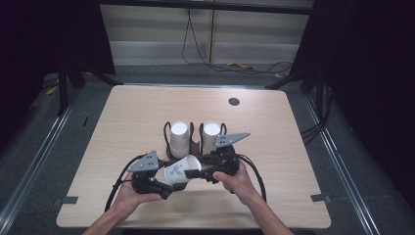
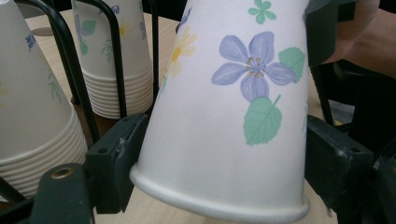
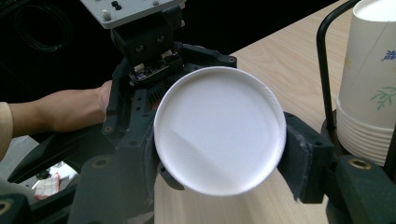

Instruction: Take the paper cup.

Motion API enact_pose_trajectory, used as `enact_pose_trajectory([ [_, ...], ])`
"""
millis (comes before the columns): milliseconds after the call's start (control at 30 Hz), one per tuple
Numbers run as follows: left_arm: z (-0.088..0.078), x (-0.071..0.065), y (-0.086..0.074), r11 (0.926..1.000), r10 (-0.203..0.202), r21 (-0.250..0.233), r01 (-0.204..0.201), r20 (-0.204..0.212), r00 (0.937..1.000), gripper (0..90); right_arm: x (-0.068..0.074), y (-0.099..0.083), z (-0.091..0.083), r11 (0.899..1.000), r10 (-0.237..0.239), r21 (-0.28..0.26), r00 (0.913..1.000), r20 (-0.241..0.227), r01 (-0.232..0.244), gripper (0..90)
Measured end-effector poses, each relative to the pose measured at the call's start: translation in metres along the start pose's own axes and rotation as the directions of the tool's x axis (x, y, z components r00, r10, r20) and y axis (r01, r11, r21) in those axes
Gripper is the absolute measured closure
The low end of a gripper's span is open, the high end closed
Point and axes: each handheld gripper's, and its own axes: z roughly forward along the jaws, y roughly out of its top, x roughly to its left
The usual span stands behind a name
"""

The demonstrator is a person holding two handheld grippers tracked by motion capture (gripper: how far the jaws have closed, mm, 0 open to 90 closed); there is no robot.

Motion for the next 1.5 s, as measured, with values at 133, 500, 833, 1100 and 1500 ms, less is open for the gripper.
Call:
enact_pose_trajectory([
  [133,0.0,-0.001,-0.001,0.9999,0.015,-0.005,-0.015,0.002,0.9999,23.3,0.0,0.0,-0.001,1.0,-0.009,0.003,1.0,-0.002,0.009,37.2],
  [500,0.0,0.001,-0.003,0.9999,-0.005,-0.009,0.005,0.006,1.0,24.3,0.0,0.0,-0.002,1.0,-0.019,0.01,0.9996,0.019,0.019,34.2],
  [833,-0.001,0.003,-0.003,0.9996,-0.026,-0.008,0.026,0.007,0.9996,24.9,-0.001,0.001,-0.003,1.0,-0.022,0.02,0.9982,0.056,0.021,23.7],
  [1100,-0.005,0.003,-0.003,0.999,-0.021,0.039,0.021,-0.001,0.9998,25.0,-0.002,0.001,-0.006,0.999,-0.028,0.031,0.9969,0.073,0.026,19.0],
  [1500,-0.01,0.005,0.001,0.9971,-0.013,0.076,0.012,0.006,0.9999,25.4,-0.001,-0.004,-0.017,0.997,-0.056,0.053,0.9925,0.108,0.051,16.8],
])
